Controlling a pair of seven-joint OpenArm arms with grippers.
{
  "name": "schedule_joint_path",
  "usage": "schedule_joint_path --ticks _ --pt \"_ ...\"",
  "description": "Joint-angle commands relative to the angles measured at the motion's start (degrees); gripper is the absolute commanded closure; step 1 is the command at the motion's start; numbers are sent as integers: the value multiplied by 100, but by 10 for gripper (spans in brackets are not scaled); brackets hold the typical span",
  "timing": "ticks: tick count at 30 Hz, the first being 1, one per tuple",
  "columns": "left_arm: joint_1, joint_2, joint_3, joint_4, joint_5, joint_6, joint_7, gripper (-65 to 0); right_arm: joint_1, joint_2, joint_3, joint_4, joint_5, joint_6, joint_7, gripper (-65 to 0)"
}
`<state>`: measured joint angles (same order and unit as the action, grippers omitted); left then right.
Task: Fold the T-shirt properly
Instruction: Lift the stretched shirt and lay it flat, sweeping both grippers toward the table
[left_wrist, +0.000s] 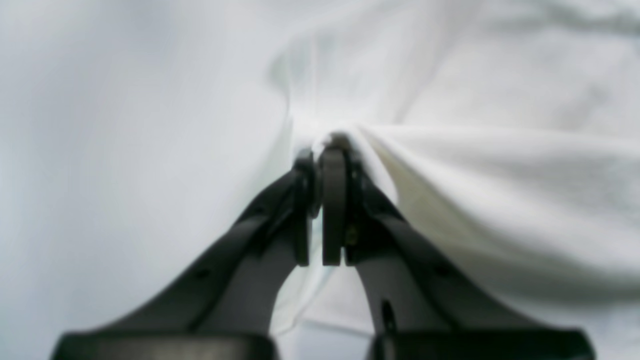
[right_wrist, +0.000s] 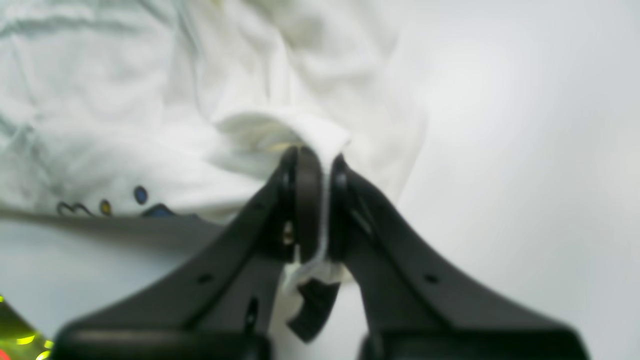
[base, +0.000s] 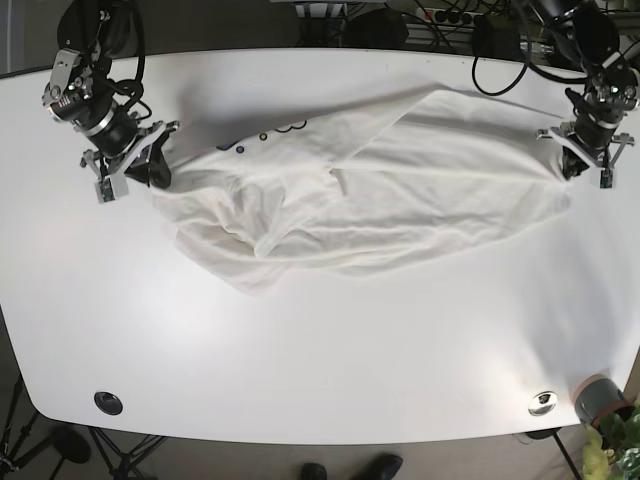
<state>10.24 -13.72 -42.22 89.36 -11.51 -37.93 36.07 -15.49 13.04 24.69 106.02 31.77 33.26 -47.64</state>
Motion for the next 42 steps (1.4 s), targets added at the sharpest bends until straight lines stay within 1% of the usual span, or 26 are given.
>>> schedule_joint_path --ticks 1,5,8,11,14,15,18,21,24,28,32,35,36,38,40,42 --pt "-246 -101 226 273 -120 35 -175 0 182 90 32 102 98 20 170 0" --pt "-483 -92 604 448 -111 61 -175 0 568 134 24 93 71 20 170 0" --pt "-826 -92 824 457 -111 123 -175 0 929 230 -20 93 -122 11 162 0" --pt "-1055 -92 929 475 -111 352 -175 0 1272 239 -20 93 -368 11 -67 0" --pt "-1283 -101 956 475 -111 395 -166 0 1729 274 15 93 -597 55 -304 0" --pt "-1433 -101 1000 475 -111 404 -95 0 1869 283 15 93 -676 55 -357 0" --pt "-1899 -163 1114 475 21 404 371 0 2212 353 -3 93 -887 55 -384 0" --pt "-2259 -163 1114 466 215 404 485 0 2511 450 -20 93 -992 63 -454 0" --pt "-2611 -154 1123 343 390 404 494 0 2916 476 -20 75 -1001 63 -665 0" --pt "-3006 -163 1290 44 390 404 502 0 3390 485 -20 -109 -1001 63 -726 0" --pt "-3393 -171 1334 -61 399 404 529 0 3777 714 -56 -127 -1001 55 -726 0" --pt "-3921 -171 1466 -316 593 404 617 0 4278 846 -381 -400 -1001 37 -726 0" --pt "-4105 -171 1536 -431 636 404 625 0 4436 925 -486 -523 -1001 37 -726 0" --pt "-4387 -171 1606 -571 672 404 625 0 4683 995 -609 -663 -1001 28 -726 0" --pt "-4659 -171 1615 -615 698 404 643 0 4911 1039 -627 -716 -1001 28 -726 0" --pt "-4888 -180 1633 -624 804 404 643 0 5105 1145 -627 -769 -1001 28 -726 0"
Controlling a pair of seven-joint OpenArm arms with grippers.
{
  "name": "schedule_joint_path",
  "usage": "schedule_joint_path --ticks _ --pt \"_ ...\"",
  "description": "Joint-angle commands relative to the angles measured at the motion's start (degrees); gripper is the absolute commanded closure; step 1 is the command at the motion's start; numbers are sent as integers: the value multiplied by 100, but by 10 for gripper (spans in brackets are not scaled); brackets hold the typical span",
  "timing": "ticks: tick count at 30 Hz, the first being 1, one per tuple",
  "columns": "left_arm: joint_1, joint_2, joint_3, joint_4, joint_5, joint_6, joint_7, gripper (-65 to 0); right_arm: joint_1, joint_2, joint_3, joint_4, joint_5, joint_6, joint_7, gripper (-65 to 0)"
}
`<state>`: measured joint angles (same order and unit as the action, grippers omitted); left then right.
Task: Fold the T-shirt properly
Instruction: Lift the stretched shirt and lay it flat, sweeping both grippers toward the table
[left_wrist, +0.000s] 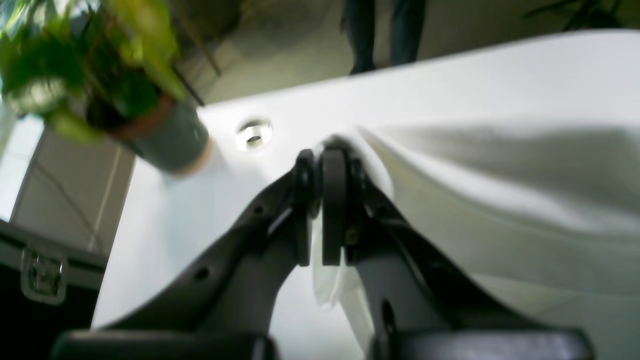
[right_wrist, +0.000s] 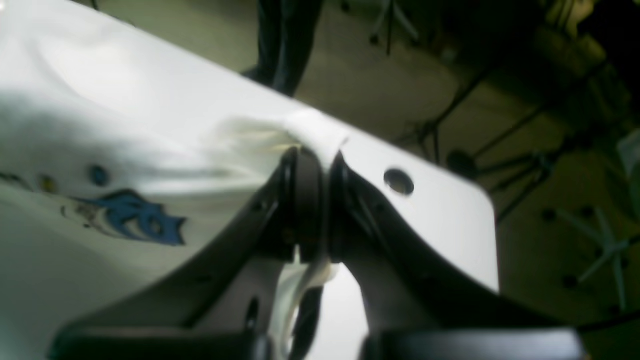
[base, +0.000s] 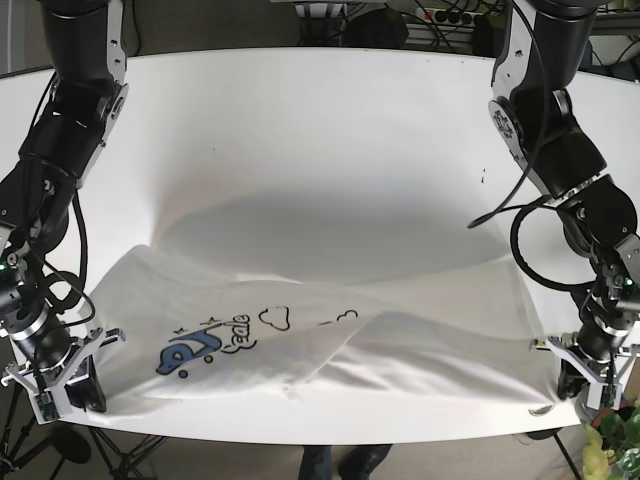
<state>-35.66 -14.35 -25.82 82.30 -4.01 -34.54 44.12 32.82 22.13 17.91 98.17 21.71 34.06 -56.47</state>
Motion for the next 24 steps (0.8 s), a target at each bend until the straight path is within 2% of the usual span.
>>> schedule_joint_path --ticks 1,7,13,19,24 --pt "-500 -117 29 3 142 65 -161 0 424 288 24 -116 4 -44 157 0" --pt "-1414 -213 240 -648 265 65 -161 0 1356 394 -512 -617 4 -44 148 0" --pt "-1854 -328 266 -674 265 65 -161 0 2006 455 -565 -635 31 -17 -10 0" --pt "-1801 -477 231 -683 247 65 -161 0 2191 446 -565 -591 57 -17 -230 0" --pt "-1247 -477 213 -639 230 65 -161 0 1760 429 -512 -485 66 -17 -230 0"
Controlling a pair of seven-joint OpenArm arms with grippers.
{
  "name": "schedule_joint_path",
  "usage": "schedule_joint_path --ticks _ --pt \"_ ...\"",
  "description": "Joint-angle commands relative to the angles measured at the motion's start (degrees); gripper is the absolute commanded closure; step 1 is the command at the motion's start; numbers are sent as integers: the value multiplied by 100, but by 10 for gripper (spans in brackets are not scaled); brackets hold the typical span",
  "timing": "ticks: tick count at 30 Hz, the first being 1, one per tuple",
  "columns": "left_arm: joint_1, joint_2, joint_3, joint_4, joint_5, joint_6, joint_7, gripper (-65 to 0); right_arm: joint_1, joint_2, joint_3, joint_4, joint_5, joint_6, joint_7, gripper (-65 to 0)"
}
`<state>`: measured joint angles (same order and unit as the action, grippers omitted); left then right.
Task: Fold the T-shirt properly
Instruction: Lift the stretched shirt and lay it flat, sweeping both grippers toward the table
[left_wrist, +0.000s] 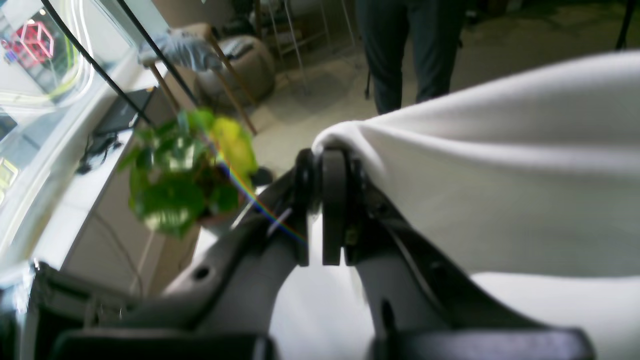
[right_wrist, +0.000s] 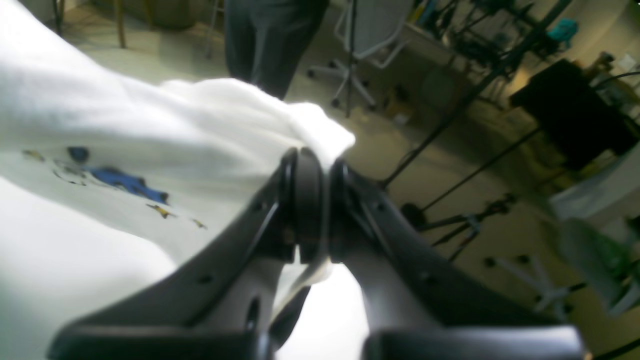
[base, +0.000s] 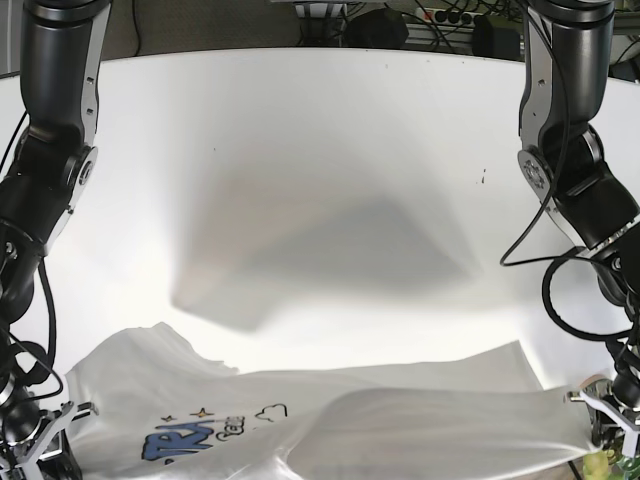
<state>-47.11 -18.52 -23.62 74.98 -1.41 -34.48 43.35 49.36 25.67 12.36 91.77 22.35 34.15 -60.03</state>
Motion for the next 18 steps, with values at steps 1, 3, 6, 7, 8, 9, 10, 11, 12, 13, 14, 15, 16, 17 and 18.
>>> schedule_joint_path --ticks 1,3,6,7,8,9,10,11,12,13,14,15,16,17,18 --pt "-14 -60 -16 93 -30 59 -94 0 -9 75 43 234 2 -26 126 0" --pt "153 -60 -148 93 -30 41 -111 0 -317 66 52 375 2 -26 135 0" --pt "505 -42 -403 93 -30 33 -111 0 -818 -57 333 621 20 -26 144 0" --pt "663 -33 -456 93 -30 33 -111 0 -1020 -171 483 718 55 -26 144 0" --pt "786 -33 -482 93 -39 33 -120 0 -1240 -233 615 779 126 -26 135 0" --pt "856 -33 -482 93 -39 33 -120 0 -1380 -233 676 815 152 -26 135 0" --pt "927 -33 -482 93 -39 24 -120 0 -1530 -251 729 841 187 -26 135 0" --pt "1059 -33 -482 93 -39 24 -120 0 -1706 -268 790 902 222 -26 135 0" --pt "1208 -33 -491 102 -39 24 -120 0 -1899 -268 852 990 275 -26 126 0" --pt "1349 -33 -491 102 -39 24 -120 0 -2119 -277 940 1070 328 -26 126 0" --pt "1445 -33 -500 102 -39 24 -120 0 -2277 -286 1010 1131 389 -26 126 0" --pt "1577 -33 -500 102 -48 24 -120 0 -2488 -339 1124 1184 468 -26 126 0" --pt "1709 -33 -535 111 -48 24 -120 0 -2673 -418 1230 1219 521 -26 126 0" --pt "1797 -33 -588 128 -48 24 -120 0 -2796 -444 1309 1237 548 -26 126 0" --pt "1929 -33 -667 181 -48 15 -120 0 -2972 -497 1415 1254 592 -26 126 0"
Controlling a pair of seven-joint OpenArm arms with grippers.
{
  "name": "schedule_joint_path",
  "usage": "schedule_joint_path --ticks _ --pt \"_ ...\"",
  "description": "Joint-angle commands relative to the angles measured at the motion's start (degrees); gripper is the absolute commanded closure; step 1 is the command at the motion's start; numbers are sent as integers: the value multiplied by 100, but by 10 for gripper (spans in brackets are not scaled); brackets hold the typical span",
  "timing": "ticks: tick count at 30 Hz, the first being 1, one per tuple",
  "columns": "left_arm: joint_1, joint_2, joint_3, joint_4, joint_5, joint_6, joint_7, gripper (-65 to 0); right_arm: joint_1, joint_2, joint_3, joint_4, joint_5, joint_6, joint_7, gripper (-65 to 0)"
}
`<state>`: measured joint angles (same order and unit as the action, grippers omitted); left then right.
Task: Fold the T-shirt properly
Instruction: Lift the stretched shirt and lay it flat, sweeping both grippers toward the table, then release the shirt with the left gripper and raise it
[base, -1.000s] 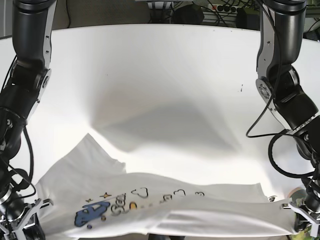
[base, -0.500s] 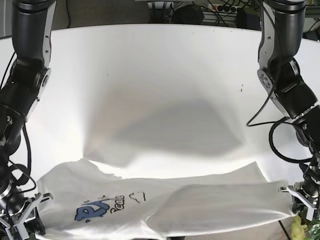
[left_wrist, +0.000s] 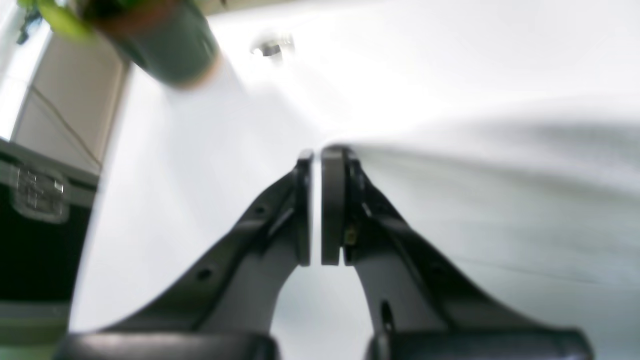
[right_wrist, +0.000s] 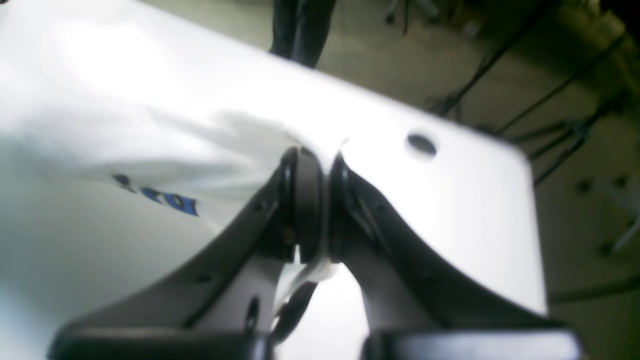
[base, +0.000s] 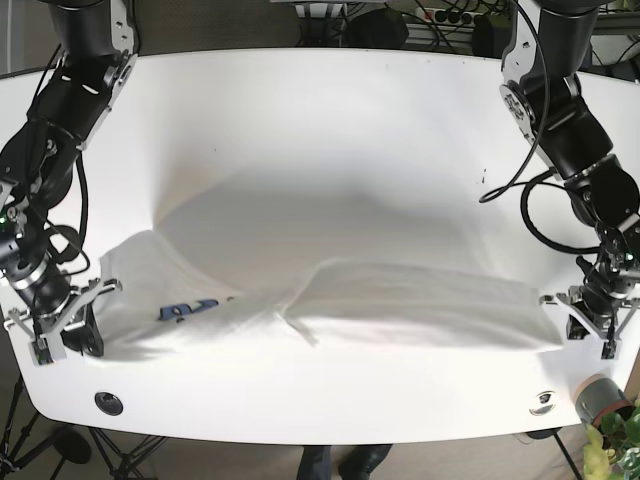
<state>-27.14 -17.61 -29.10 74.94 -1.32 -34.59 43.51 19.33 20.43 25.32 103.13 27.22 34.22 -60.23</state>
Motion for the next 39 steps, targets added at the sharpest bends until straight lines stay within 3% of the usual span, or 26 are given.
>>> schedule_joint_path --ticks 1,8,16,25,34,39 --pt "63 -116 -162 221 -57 8 -135 0 -127 1 198 144 130 -33 146 0" --pt "810 24 -461 396 -48 -440 -135 0 -1138 -183 382 346 473 -33 146 0" --pt "1593 51 -602 511 -48 -493 -346 0 -1850 -535 576 425 526 -33 163 0" --pt "2226 517 -584 1047 -48 -541 -452 -8 -2219 -544 576 416 517 -33 181 0" --pt "2278 1299 -584 1355 -48 -541 -417 -264 -2280 -552 567 416 526 -33 181 0" --pt "2340 1510 -549 1223 -48 -541 -408 -317 -2263 -552 567 416 526 -33 181 0"
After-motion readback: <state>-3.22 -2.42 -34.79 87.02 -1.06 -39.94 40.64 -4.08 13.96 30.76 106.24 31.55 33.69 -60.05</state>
